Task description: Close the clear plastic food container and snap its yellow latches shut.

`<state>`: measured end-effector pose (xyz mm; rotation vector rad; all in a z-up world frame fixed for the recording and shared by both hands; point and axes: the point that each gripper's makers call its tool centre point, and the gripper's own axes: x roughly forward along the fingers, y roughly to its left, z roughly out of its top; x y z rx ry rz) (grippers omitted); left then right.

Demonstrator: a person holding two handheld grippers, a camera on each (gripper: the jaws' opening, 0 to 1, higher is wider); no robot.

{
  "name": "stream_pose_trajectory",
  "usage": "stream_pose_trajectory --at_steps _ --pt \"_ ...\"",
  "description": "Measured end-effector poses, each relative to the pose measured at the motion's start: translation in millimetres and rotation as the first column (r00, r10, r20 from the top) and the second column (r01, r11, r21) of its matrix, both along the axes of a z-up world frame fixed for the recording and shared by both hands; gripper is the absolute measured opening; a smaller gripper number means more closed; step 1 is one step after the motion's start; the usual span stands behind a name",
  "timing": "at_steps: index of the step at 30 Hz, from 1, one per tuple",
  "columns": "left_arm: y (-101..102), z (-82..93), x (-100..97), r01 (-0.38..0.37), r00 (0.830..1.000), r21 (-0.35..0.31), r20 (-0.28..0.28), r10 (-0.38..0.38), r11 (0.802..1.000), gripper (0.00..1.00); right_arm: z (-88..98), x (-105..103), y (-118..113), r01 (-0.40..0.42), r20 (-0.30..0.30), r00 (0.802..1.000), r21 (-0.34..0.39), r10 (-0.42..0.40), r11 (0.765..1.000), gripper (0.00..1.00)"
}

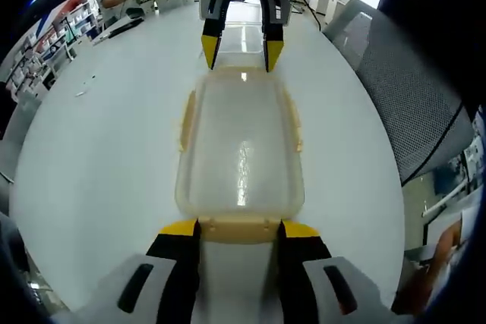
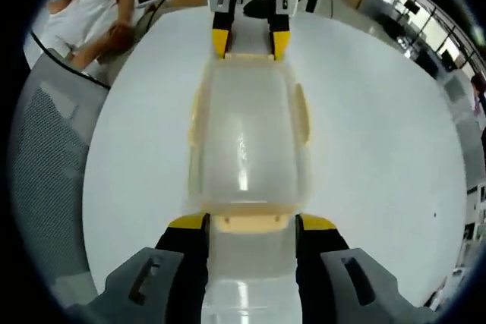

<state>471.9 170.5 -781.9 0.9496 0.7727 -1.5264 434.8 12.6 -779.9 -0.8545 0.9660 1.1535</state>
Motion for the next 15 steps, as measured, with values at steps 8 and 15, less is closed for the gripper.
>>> stream_pose_trajectory --at_steps 8,15 --pt "-0.3 0.4 -1.9 0.005 1.000 -0.005 -0.004 -0.005 1.000 0.34 -4.5 0.0 -0.5 -0.017 -0.032 0.999 0.010 0.017 1.000 0.42" --pt "-1.4 0.6 -2.8 -0.006 1.000 -0.020 -0.005 0.006 1.000 0.34 -4.9 -1.6 -0.9 -0.029 -0.050 0.998 0.020 0.030 0.999 0.40"
